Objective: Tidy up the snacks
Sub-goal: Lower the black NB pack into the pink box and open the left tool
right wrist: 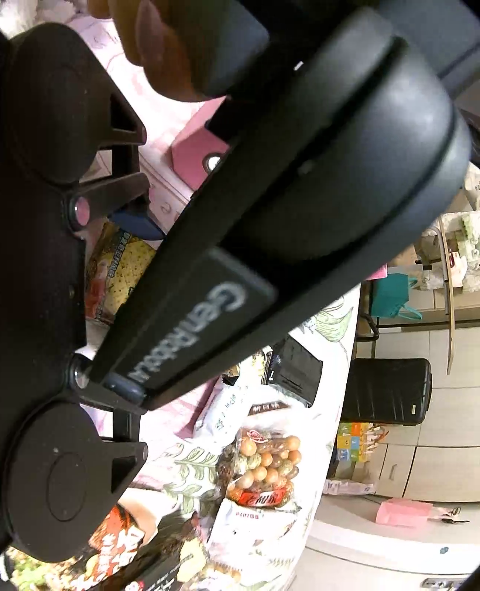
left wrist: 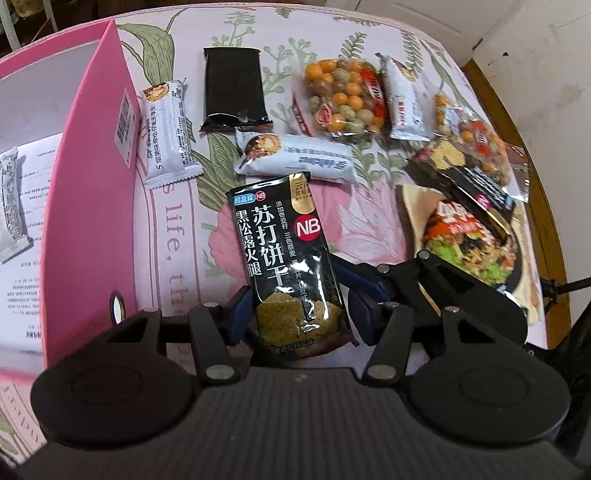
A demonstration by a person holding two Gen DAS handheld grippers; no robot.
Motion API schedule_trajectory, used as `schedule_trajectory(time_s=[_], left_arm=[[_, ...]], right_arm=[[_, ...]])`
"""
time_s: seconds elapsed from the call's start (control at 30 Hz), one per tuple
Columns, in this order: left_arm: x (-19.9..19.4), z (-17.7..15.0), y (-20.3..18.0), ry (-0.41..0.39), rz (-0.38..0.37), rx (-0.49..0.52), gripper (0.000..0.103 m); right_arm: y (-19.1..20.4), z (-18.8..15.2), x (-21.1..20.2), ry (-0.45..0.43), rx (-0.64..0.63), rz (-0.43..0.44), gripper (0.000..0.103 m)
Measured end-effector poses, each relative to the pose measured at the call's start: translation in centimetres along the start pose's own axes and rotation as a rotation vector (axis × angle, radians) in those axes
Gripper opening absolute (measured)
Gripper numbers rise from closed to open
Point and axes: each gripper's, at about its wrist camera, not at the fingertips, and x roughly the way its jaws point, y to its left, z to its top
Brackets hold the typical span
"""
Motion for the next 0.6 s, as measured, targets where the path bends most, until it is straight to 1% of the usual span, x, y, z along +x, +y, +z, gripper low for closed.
schedule_trajectory(time_s=[0.1, 0.17, 0.27, 0.4, 0.6], left_arm=[[-1.3, -0.3, -0.6, 0.015, -0.008, 0.013, 0.055], [-2.4, -0.6, -1.2, 0.022, 0.001, 0.027, 0.055], [-4.3, -1.2, -2.1, 0.012, 0.009, 0.042, 0.055], [-6.8, -1.8, -2.7, 0.006, -0.011, 0.056, 0.055], [-10.5, -2.0, -3.1, -0.012, -0.034, 0.047, 0.055]], right_arm=[[0.4, 0.3, -1.5, 0.007, 0.002, 0.000, 0.068], [0.1, 1.0, -2.5, 0.000, 0.013, 0.017, 0.068], [0.5, 1.2, -4.8, -0.016, 0.021, 0.018, 0.068], [1.2, 1.9, -7.3, -0.022, 0.001, 0.008, 0.068], [2.9, 3.9, -10.4, -0.020, -0.032, -0.002, 0.068]])
